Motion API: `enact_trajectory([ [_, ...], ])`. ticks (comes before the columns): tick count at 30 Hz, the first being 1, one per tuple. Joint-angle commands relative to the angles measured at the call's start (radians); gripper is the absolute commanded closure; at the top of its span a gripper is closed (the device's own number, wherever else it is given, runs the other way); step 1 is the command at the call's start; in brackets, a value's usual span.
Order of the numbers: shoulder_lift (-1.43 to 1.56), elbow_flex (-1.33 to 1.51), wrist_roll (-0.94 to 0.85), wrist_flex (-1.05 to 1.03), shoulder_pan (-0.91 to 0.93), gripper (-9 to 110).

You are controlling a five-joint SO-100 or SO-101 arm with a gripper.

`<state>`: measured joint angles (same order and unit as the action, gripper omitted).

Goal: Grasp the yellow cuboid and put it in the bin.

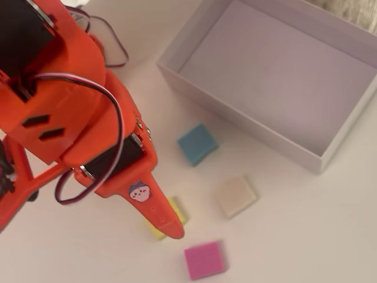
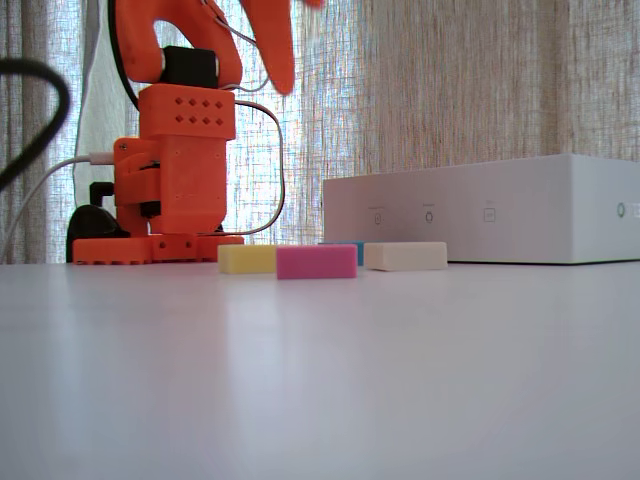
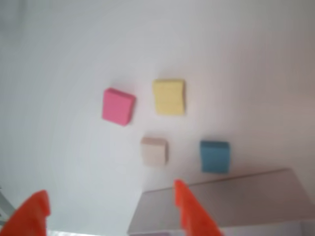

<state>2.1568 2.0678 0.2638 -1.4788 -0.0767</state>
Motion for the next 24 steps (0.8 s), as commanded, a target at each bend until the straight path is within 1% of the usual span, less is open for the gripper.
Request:
enact_trajectory([
  [1, -0.011, 0.063, -0.034, 0.074, 0.023, 70],
  [10, -0.055, 0.207, -0.098, 0.172, 0.048, 70],
  [18, -0.100, 0.258, -0.158, 0.262, 0.103, 73],
  [24, -0.120, 0.305, -0.212, 0.330, 0.115, 73],
])
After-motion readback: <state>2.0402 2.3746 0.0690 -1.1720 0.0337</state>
